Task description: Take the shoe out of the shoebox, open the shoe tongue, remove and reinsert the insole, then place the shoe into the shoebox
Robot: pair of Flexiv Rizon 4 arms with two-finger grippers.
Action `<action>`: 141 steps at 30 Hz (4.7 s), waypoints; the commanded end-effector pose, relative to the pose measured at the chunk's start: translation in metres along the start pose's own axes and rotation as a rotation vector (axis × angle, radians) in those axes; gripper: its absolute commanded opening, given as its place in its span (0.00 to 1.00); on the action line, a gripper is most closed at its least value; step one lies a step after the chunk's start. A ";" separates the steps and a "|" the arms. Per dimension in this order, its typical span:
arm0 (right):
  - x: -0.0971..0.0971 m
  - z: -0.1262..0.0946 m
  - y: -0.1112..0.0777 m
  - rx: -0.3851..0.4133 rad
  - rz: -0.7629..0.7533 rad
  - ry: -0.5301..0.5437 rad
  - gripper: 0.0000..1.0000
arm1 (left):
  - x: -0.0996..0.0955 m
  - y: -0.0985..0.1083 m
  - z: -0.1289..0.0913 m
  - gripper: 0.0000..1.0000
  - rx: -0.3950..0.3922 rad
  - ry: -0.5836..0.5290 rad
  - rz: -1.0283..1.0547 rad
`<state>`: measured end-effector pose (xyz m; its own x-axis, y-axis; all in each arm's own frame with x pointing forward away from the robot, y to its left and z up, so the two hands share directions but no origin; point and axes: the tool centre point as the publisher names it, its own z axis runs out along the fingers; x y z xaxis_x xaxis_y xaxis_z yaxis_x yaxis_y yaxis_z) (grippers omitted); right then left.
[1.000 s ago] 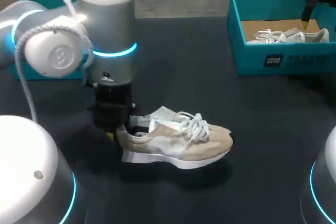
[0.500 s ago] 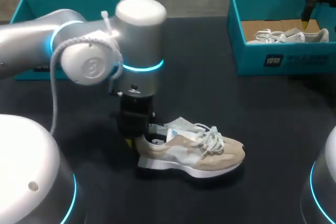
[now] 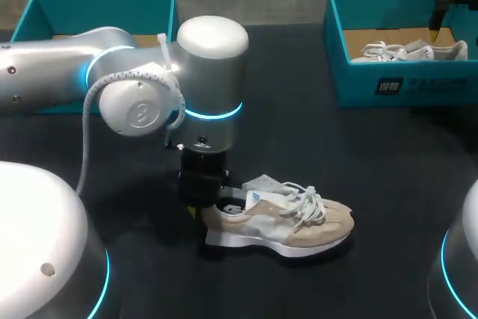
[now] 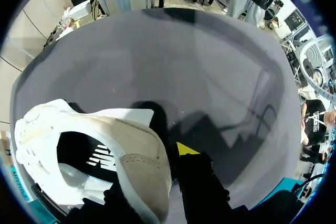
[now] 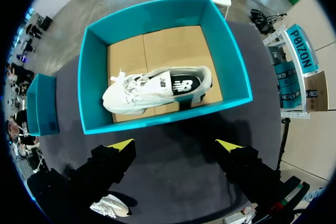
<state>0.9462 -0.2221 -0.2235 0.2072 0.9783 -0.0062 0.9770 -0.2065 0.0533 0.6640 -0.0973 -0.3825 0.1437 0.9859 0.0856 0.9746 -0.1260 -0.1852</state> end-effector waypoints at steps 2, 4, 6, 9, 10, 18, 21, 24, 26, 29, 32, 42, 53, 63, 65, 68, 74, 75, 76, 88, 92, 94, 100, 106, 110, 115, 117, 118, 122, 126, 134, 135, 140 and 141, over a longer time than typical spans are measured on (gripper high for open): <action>0.000 0.000 0.000 0.000 0.001 -0.002 1.00 | 0.003 -0.006 -0.002 0.00 -0.025 0.028 -0.020; 0.000 0.000 0.000 0.000 0.001 -0.002 1.00 | 0.005 -0.008 -0.002 0.00 -0.023 0.027 -0.019; 0.000 0.000 0.000 0.000 0.001 -0.002 1.00 | 0.005 -0.008 0.000 0.00 -0.025 0.041 -0.040; 0.000 0.000 0.000 0.000 0.001 -0.002 1.00 | 0.004 -0.008 0.002 0.00 -0.017 0.040 -0.046; 0.000 0.000 0.000 0.000 0.001 -0.002 1.00 | 0.004 -0.008 0.003 0.00 -0.015 0.039 -0.046; 0.000 0.000 0.000 0.000 0.001 -0.002 1.00 | 0.003 -0.004 0.008 0.00 -0.025 0.042 -0.046; 0.000 0.000 0.000 0.000 0.001 -0.002 1.00 | 0.002 -0.003 0.006 0.00 -0.033 0.047 -0.051; 0.000 0.000 0.000 0.000 0.001 -0.002 1.00 | 0.002 -0.002 0.006 0.00 -0.041 0.056 -0.046; 0.000 0.000 0.000 0.000 0.001 -0.002 1.00 | 0.002 -0.002 0.007 0.00 -0.043 0.063 -0.049; 0.000 0.000 0.000 0.000 0.001 -0.002 1.00 | 0.002 -0.002 0.009 0.00 -0.045 0.071 -0.050; 0.000 0.000 0.000 0.000 0.001 -0.002 1.00 | 0.002 -0.001 0.011 0.00 -0.051 0.082 -0.054; 0.000 0.000 0.000 0.000 0.001 -0.002 1.00 | 0.000 0.004 0.009 0.00 -0.062 0.082 -0.074; 0.000 0.000 0.000 0.000 0.001 -0.002 1.00 | -0.002 0.000 0.012 0.69 -0.066 0.086 -0.077; 0.000 0.000 0.000 0.000 0.001 -0.002 1.00 | 0.004 -0.007 -0.007 1.00 -0.087 0.014 -0.057; 0.000 0.000 0.000 0.000 0.001 -0.002 1.00 | 0.005 -0.011 -0.015 1.00 -0.086 -0.008 -0.055; 0.000 0.000 0.000 0.000 0.001 -0.002 1.00 | 0.009 -0.018 -0.028 1.00 -0.090 -0.058 -0.064; 0.000 0.000 0.000 0.000 0.001 -0.002 1.00 | 0.022 -0.032 -0.059 1.00 -0.058 -0.184 -0.117; 0.000 0.000 0.000 0.000 0.001 -0.002 1.00 | 0.024 -0.034 -0.064 1.00 -0.041 -0.209 -0.137; 0.000 0.000 0.000 0.000 0.001 -0.002 1.00 | 0.027 -0.036 -0.069 1.00 -0.027 -0.234 -0.151; 0.000 0.000 0.000 0.000 0.001 -0.002 1.00 | 0.064 -0.056 -0.095 1.00 0.275 -0.545 -0.407; 0.000 0.000 0.000 0.000 0.001 -0.002 1.00 | 0.076 -0.066 -0.097 1.00 0.348 -0.619 -0.453; 0.000 0.000 0.000 0.000 0.001 -0.002 1.00 | 0.079 -0.068 -0.098 1.00 0.308 -0.591 -0.463; 0.000 0.000 0.000 0.000 0.001 -0.002 1.00 | 0.079 -0.068 -0.098 1.00 0.308 -0.591 -0.463; 0.000 0.000 0.000 0.000 0.001 -0.002 1.00 | 0.079 -0.068 -0.098 1.00 0.308 -0.591 -0.463; 0.000 0.000 0.000 0.000 0.001 -0.002 1.00 | 0.077 -0.075 -0.092 1.00 0.342 -0.655 -0.543; 0.000 0.000 0.000 0.000 0.001 -0.002 1.00 | 0.084 -0.074 -0.087 1.00 0.540 -0.794 -0.848; 0.000 0.000 0.000 0.000 0.001 -0.002 1.00 | 0.091 -0.071 -0.087 1.00 0.573 -0.855 -0.959; 0.000 0.000 0.000 0.000 0.001 -0.002 1.00 | 0.094 -0.070 -0.087 1.00 0.610 -0.869 -1.005; 0.000 0.000 0.000 0.000 0.001 -0.002 1.00 | 0.104 -0.070 -0.084 1.00 0.659 -0.938 -1.104; 0.000 0.000 0.000 0.000 0.001 -0.002 1.00 | 0.111 -0.072 -0.081 1.00 0.723 -0.987 -1.203; 0.000 0.000 0.000 0.000 0.001 -0.002 1.00 | 0.116 -0.069 -0.069 1.00 0.821 -1.068 -1.326; 0.000 0.000 0.000 0.000 0.001 -0.002 1.00 | 0.115 -0.070 -0.067 1.00 0.823 -1.081 -1.335; 0.000 0.000 0.000 0.000 0.001 -0.002 1.00 | 0.113 -0.076 -0.064 1.00 0.811 -1.139 -1.363; 0.000 0.000 0.000 0.000 0.001 -0.002 1.00 | 0.113 -0.076 -0.063 1.00 0.807 -1.145 -1.369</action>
<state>0.9462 -0.2220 -0.2235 0.2071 0.9783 -0.0062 0.9770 -0.2065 0.0533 0.6240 0.0162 -0.2914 -0.9772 0.2042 0.0575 0.0413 0.4493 -0.8924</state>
